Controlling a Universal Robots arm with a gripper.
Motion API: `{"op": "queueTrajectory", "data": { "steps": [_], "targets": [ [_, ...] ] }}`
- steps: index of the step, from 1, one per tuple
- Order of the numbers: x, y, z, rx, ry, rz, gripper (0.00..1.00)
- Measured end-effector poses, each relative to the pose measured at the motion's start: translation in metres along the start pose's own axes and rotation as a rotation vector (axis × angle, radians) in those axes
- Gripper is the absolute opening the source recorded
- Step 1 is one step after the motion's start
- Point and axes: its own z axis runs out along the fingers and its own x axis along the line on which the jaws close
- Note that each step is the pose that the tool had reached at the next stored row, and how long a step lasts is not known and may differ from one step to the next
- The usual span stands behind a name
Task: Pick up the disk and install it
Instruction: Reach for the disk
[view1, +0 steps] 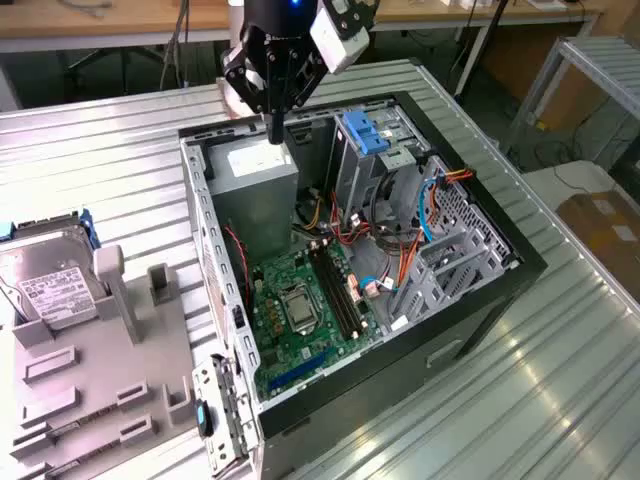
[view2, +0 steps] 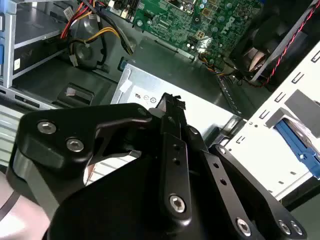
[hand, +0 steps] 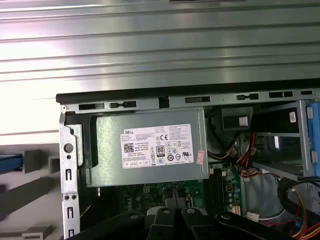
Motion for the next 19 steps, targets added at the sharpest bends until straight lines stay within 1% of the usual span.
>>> {"op": "queueTrajectory", "data": {
  "steps": [2, 9, 13, 15, 17, 18, 19],
  "targets": [
    [0.0008, -0.0001, 0.0001, -0.0002, -0.0001, 0.000, 0.11],
    [0.0105, -0.0008, -0.0003, 0.0000, 0.0000, 0.000, 0.11],
    [0.0229, 0.0010, -0.0005, 0.0000, 0.0000, 0.000, 0.11],
    [0.0307, 0.0012, -0.0007, 0.0001, 0.0000, 0.000, 0.11],
    [0.0409, 0.0012, -0.0010, 0.0000, 0.0000, 0.000, 0.11],
    [0.0442, 0.0013, -0.0010, -0.0001, -0.0001, 0.000, 0.11],
    [0.0495, 0.0013, -0.0011, 0.0000, 0.0000, 0.000, 0.11]
  ]
}}
